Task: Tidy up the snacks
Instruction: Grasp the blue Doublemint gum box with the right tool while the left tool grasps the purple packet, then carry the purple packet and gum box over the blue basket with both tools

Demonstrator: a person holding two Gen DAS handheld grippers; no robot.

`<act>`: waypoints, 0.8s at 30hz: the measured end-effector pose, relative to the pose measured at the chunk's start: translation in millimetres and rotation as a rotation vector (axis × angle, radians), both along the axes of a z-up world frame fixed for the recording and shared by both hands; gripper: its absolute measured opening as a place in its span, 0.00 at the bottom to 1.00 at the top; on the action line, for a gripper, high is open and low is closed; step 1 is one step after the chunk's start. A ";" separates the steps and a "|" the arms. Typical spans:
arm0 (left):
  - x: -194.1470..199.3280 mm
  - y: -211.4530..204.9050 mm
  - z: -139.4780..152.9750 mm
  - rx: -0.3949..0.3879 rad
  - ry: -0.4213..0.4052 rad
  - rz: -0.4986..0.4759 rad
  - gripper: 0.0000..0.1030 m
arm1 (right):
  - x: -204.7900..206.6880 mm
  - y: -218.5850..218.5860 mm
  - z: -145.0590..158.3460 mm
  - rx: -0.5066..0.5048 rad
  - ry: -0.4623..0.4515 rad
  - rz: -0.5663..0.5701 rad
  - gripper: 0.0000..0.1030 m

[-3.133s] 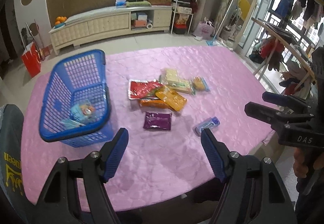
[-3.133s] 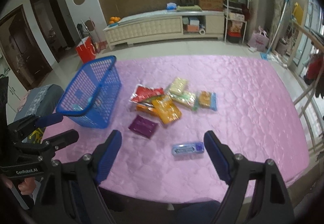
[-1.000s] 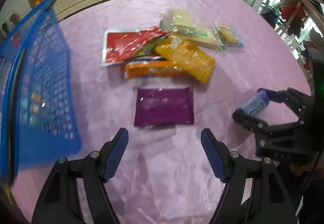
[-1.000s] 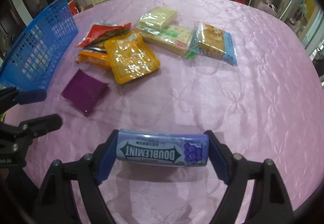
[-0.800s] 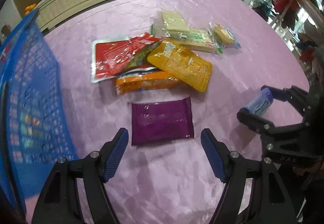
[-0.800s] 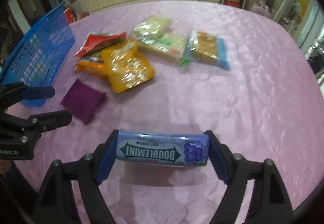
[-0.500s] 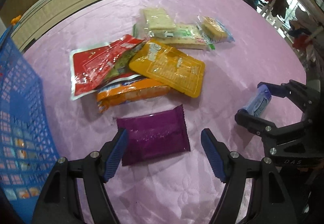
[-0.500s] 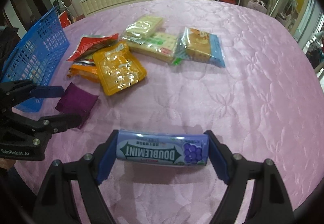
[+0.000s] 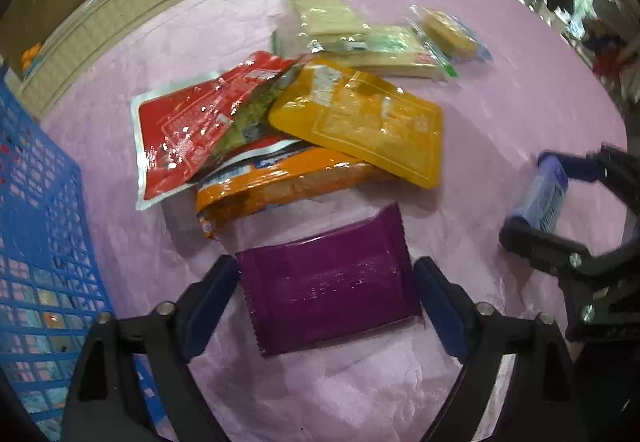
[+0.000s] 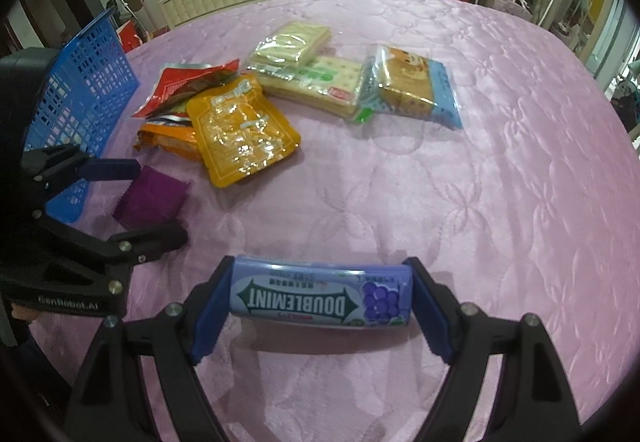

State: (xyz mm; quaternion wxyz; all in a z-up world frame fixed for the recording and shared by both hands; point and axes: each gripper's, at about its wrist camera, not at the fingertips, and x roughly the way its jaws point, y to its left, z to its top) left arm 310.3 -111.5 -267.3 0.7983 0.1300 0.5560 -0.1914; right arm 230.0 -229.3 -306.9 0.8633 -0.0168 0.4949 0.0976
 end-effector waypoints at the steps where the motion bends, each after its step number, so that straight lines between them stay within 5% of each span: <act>1: -0.3 0.4 0.2 0.001 -0.001 -0.002 0.86 | 0.2 -1.2 0.0 0.004 0.001 -0.001 0.82; 8: -0.9 -0.4 2.3 0.001 0.004 0.032 0.85 | -0.3 -1.7 0.1 0.009 -0.001 -0.007 0.82; 16: -18.1 12.0 9.6 -0.014 -0.002 0.054 0.55 | -2.2 -3.8 4.1 0.072 -0.001 0.003 0.82; 24: -39.3 19.6 31.3 -0.062 -0.021 0.085 0.53 | -12.8 -0.9 20.7 0.060 -0.028 0.019 0.82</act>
